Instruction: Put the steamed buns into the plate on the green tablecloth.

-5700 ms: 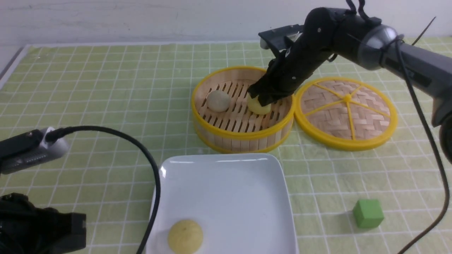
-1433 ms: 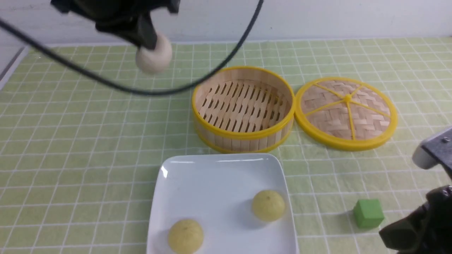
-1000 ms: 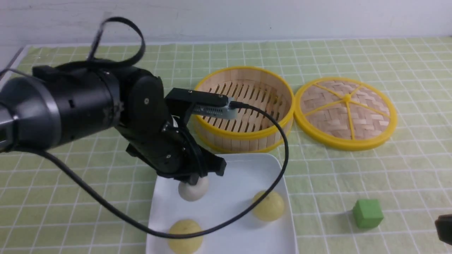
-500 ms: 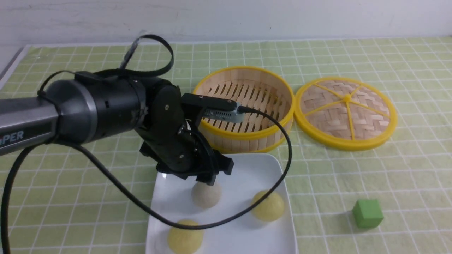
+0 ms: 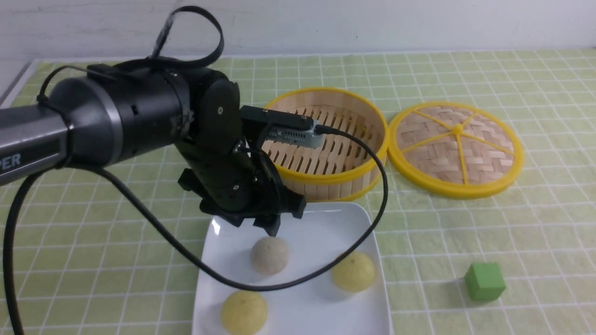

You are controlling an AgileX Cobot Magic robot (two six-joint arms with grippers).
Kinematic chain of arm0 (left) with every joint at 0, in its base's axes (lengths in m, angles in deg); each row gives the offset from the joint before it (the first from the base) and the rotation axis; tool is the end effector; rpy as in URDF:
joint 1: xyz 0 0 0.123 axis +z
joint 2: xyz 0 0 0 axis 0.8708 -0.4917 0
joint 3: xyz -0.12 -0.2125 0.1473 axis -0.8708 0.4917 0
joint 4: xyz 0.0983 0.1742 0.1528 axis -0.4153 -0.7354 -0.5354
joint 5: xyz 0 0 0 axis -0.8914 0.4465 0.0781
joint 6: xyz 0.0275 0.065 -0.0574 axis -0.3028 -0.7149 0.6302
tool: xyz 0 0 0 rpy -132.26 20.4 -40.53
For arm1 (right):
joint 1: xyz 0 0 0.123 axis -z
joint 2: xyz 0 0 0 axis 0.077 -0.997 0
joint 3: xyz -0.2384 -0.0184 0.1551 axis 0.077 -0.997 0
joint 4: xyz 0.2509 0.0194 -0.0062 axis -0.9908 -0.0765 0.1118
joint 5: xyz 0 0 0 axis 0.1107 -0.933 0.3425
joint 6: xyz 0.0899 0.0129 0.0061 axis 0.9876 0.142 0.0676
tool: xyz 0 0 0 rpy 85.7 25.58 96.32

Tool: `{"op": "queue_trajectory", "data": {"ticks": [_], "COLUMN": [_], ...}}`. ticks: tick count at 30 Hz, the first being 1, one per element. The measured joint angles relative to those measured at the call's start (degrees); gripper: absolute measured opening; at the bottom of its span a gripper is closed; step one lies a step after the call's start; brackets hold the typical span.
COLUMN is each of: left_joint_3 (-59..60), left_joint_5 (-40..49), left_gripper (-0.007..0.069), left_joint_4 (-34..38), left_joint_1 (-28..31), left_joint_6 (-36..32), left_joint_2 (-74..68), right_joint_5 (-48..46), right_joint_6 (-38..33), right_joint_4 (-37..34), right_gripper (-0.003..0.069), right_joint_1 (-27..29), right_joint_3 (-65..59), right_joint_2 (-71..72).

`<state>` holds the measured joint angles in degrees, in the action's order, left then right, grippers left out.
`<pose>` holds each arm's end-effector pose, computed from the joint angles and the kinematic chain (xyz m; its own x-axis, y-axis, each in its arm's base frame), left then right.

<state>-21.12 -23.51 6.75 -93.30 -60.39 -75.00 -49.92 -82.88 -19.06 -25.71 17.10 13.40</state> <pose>0.2951 -0.1918 0.2400 -0.8693 0.3595 -0.3393 0.4061 0.9107 -0.0755 0.0346 0.0188 0.3174 -0.2279 -0.1182 -0.9665 -0.4890 0.8722 0.0087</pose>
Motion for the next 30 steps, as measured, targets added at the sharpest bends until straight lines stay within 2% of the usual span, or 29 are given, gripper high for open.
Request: {"op": "queue_trajectory", "data": {"ticks": [2, 5, 13, 22, 30], "left_joint_3": [-0.04, -0.06, -0.11, -0.11, -0.11], "left_joint_5": [-0.08, -0.2, -0.2, 0.15, 0.85], "left_gripper": [0.0397, 0.0338, 0.0229, 0.0218, 0.0219], "left_joint_4": [0.0, 0.0, 0.0, -0.08, -4.28], "left_joint_1": [0.0, 0.0, 0.0, 0.0, 0.0], "left_joint_6": [0.0, 0.0, 0.0, 0.0, 0.0], "left_joint_2": [0.0, 0.0, 0.0, 0.0, 0.0], "right_joint_5": [3.03, 10.05, 13.97, 13.85, 14.26], "right_joint_6": [0.3, 0.55, 0.69, 0.69, 0.69], "right_joint_4": [-0.44, -1.1, -1.1, -1.1, -1.1], "right_gripper": [0.0051, 0.0055, 0.0064, 0.0077, 0.0086], "right_joint_1": [0.0, 0.0, 0.0, 0.0, 0.21], "right_joint_3": [-1.62, -5.76, -7.62, -7.67, -8.76], "right_joint_2": [0.0, 0.0, 0.0, 0.0, 0.73]}}
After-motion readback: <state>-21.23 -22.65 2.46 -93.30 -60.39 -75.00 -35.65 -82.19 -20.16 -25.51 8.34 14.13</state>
